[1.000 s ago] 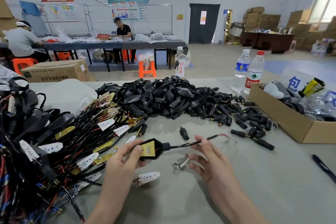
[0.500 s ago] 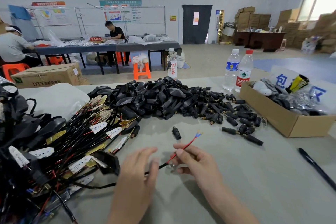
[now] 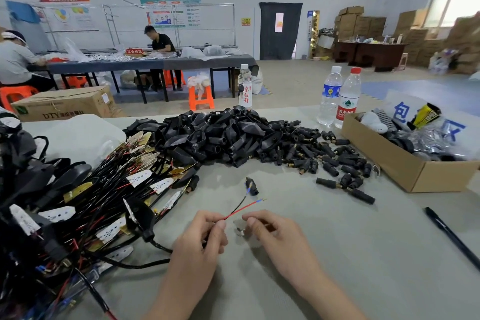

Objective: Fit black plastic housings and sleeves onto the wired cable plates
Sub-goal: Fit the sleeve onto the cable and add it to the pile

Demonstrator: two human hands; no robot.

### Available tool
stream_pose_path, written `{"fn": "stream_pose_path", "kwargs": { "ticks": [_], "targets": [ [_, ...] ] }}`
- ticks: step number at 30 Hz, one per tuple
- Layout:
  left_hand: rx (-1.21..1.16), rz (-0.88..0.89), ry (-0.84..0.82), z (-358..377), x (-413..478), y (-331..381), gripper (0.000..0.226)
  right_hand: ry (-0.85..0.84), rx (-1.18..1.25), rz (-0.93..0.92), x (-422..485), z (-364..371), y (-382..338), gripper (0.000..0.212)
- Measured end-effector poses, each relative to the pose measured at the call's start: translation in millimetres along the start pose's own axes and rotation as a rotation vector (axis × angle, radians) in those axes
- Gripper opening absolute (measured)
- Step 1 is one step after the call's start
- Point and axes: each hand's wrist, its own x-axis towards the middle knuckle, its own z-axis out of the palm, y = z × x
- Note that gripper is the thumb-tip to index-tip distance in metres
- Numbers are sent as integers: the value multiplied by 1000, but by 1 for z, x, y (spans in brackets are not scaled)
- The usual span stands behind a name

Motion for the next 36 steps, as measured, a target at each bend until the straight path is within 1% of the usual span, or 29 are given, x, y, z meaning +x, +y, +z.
{"fn": "stream_pose_path", "kwargs": {
  "ticks": [2,4,6,10,12,16,18,19,21,22,25,26,27,29,31,36],
  "targets": [
    [-92,-48,-2,-1,1,1,11,82,-77,1,4,-3,4,16],
    [-159,-72,-30,-3,1,2,12,157,-124,-9,12,-5,6,19],
    [-221,-90,-61,-7,0,6,16,189,-245,-30,27,-5,7,22],
    [-244,-125,-72,-9,0,10,20,110,-446,71,68,2,5,28],
    [-245,-142,-33,-7,-1,11,19,62,-533,127,87,6,5,28],
    [-238,-113,44,-6,-2,15,16,-42,-758,220,113,14,4,29],
    [-267,-116,79,-7,-1,15,17,-76,-799,250,117,13,0,24],
    [-279,-124,91,-8,1,15,17,-99,-770,265,117,10,-3,22],
    [-298,-143,108,-9,2,15,18,-109,-588,290,109,1,-11,20],
    [-309,-152,115,-9,3,15,18,-83,-417,315,101,-5,-16,18],
    [-344,-178,128,-8,4,15,21,-4,336,401,62,-20,-28,13],
    [-361,-187,128,-8,3,16,22,17,551,417,47,-24,-30,13],
    [-378,-192,123,-8,3,17,22,38,730,429,34,-27,-31,13],
    [-401,-184,102,-8,1,21,23,71,1003,451,12,-28,-29,13],
    [-404,-161,88,-9,-2,23,25,112,1152,481,-1,-23,-25,16],
    [-397,-151,54,-8,-3,18,25,222,1297,493,-5,-7,-21,20]
  ]
}}
